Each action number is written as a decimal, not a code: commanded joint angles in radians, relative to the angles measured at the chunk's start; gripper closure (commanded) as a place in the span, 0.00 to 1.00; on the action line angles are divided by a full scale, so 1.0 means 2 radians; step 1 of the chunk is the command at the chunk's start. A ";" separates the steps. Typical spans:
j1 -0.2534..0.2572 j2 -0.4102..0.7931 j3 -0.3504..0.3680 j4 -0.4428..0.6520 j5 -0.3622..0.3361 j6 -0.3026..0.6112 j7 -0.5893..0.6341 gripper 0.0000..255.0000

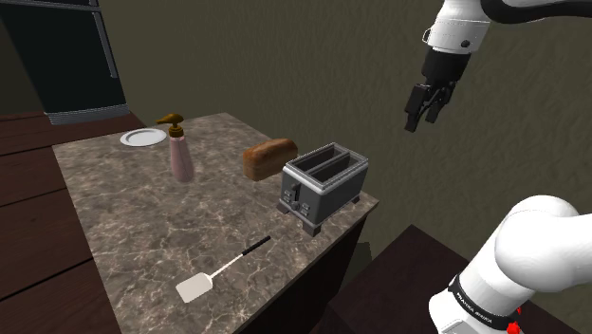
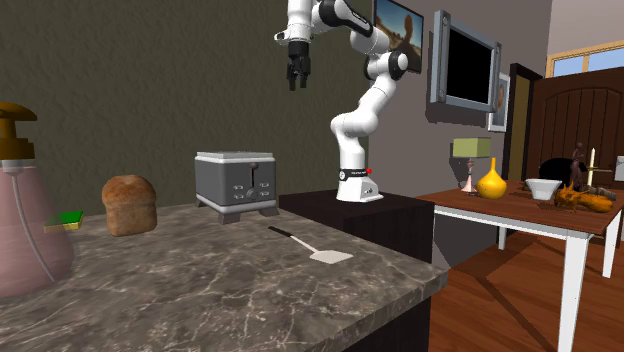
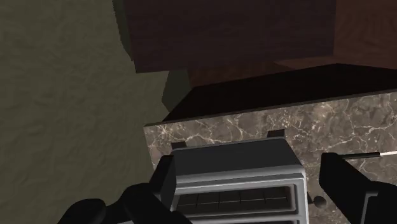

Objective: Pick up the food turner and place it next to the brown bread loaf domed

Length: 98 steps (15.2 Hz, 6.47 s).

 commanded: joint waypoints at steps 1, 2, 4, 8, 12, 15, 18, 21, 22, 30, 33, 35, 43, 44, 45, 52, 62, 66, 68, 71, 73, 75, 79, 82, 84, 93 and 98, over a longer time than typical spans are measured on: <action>0.000 0.000 0.000 0.000 0.000 0.000 0.000 0.00; 0.005 0.013 -0.001 -0.003 -0.001 0.016 -0.012 0.00; 0.016 0.041 -0.002 -0.007 -0.003 0.047 -0.035 0.00; 0.036 0.101 -0.002 -0.007 -0.006 0.106 -0.080 0.00; 0.056 0.163 0.001 0.000 -0.008 0.159 -0.124 0.00; 0.069 0.212 0.006 0.010 -0.009 0.196 -0.156 0.00; 0.082 0.260 0.012 0.024 -0.011 0.229 -0.186 0.00; 0.094 0.308 0.020 0.041 -0.014 0.259 -0.215 0.00; 0.098 0.323 0.023 0.047 -0.016 0.268 -0.225 0.00; 0.128 0.446 0.050 0.103 -0.034 0.329 -0.293 0.00; 0.140 0.490 0.062 0.127 -0.045 0.347 -0.315 0.00; 0.148 0.518 0.069 0.142 -0.054 0.357 -0.330 0.00; 0.186 0.626 0.095 0.206 -0.096 0.391 -0.382 0.00; 0.191 0.639 0.098 0.214 -0.102 0.394 -0.388 0.00; 0.197 0.652 0.101 0.222 -0.108 0.397 -0.395 0.00; 0.223 0.714 0.108 0.254 -0.137 0.420 -0.420 0.00; 0.228 0.740 0.100 0.254 -0.147 0.445 -0.414 0.00; 0.228 0.740 0.100 0.254 -0.147 0.445 -0.414 1.00; 0.228 0.740 0.100 0.254 -0.147 0.445 -0.414 1.00; 0.228 0.740 0.100 0.254 -0.147 0.445 -0.414 1.00; 0.228 0.740 0.100 0.254 -0.147 0.445 -0.414 1.00; 0.228 0.740 0.100 0.254 -0.147 0.445 -0.414 1.00; 0.224 0.720 0.106 0.252 -0.140 0.428 -0.419 1.00; 0.221 0.706 0.110 0.251 -0.134 0.415 -0.423 1.00; 0.219 0.697 0.113 0.251 -0.131 0.406 -0.426 1.00; 0.212 0.658 0.123 0.257 -0.114 0.363 -0.438 1.00; 0.209 0.639 0.128 0.265 -0.105 0.338 -0.445 1.00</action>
